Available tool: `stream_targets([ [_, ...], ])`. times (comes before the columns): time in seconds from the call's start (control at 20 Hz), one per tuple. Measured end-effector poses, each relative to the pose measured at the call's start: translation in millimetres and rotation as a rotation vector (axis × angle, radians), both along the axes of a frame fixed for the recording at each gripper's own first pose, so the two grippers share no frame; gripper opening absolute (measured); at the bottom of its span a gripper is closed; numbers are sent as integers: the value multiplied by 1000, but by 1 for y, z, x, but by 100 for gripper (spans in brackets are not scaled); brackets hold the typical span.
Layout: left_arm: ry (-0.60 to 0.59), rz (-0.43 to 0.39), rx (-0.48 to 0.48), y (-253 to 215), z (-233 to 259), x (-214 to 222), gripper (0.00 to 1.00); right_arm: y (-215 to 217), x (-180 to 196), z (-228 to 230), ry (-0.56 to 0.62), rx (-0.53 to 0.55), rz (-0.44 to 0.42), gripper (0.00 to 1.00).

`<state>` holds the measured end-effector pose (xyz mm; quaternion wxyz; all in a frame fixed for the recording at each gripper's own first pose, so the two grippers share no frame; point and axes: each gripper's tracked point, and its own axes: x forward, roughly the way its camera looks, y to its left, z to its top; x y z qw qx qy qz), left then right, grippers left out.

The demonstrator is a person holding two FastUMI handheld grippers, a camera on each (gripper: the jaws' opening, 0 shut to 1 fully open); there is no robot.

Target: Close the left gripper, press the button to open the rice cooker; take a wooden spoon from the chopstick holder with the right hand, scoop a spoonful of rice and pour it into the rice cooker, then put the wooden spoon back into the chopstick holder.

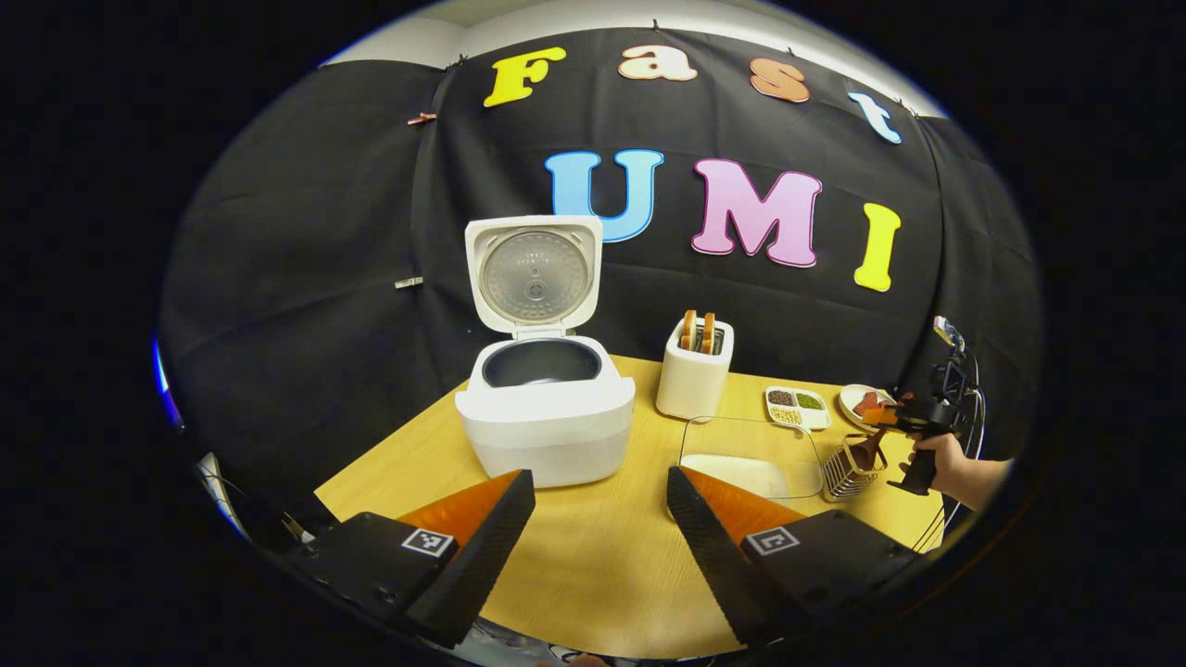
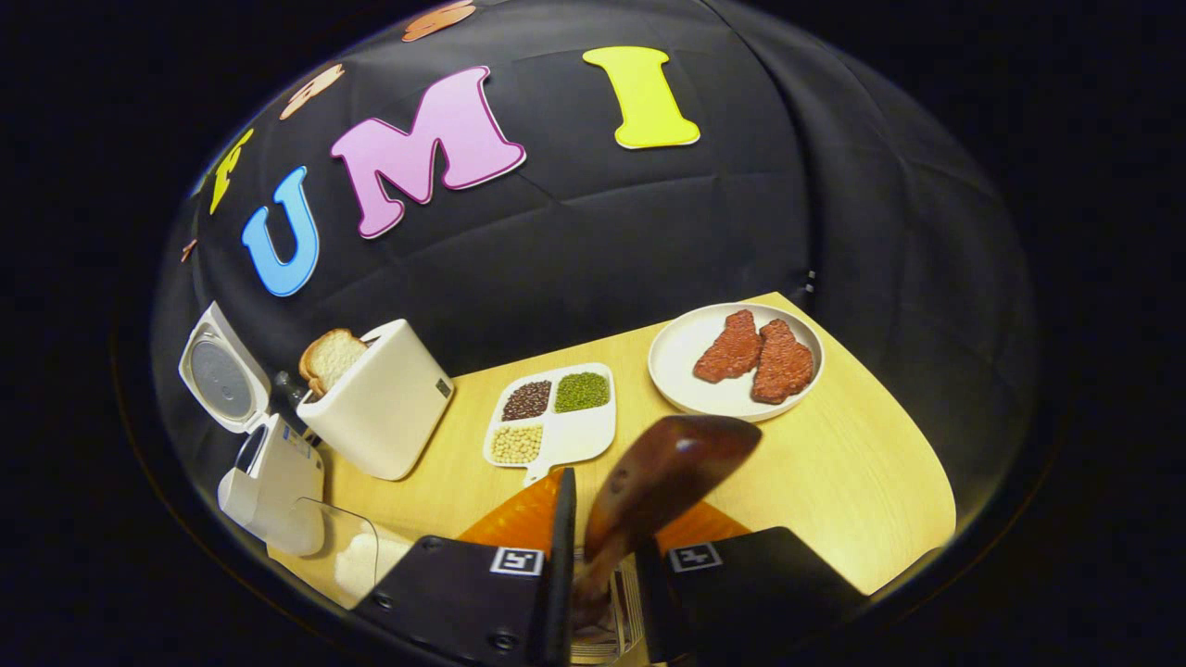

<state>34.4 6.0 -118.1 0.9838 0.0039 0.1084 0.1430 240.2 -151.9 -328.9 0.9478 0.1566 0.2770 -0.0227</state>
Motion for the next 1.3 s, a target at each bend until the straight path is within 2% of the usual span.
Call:
stream_targets([
  [0.05, -2, -9, -2, -1, -1, 1, 99, 5, 3, -2, 7, 20, 2, 28],
  [0.2, -7, -40, -13, -2, -1, 5, 99, 10, -12, 14, 10, 7, -6, 22],
  [0.25, -8, -51, -18, -1, -1, 5, 99, 11, -12, 22, -8, -21, -2, 16],
  [0.3, -12, -63, -22, -1, 0, 6, 99, 12, -13, 31, -32, -51, 0, 19],
  [0.6, -33, -144, -44, 7, -1, -1, 98, 27, -20, 105, -139, -178, -1, 18],
  [0.8, -51, -172, 12, 28, -2, -11, 98, 63, -34, 151, -192, -169, 17, 18],
  [0.95, -60, -199, -37, 45, -7, -14, 97, 101, -43, 170, -216, -155, 50, 18],
  [1.15, -59, -183, -88, 81, -14, -15, 96, 147, -48, 173, -222, -161, 98, 18],
  [1.3, -37, -179, -90, 108, -21, -16, 96, 172, -49, 160, -212, -160, 106, 19],
])
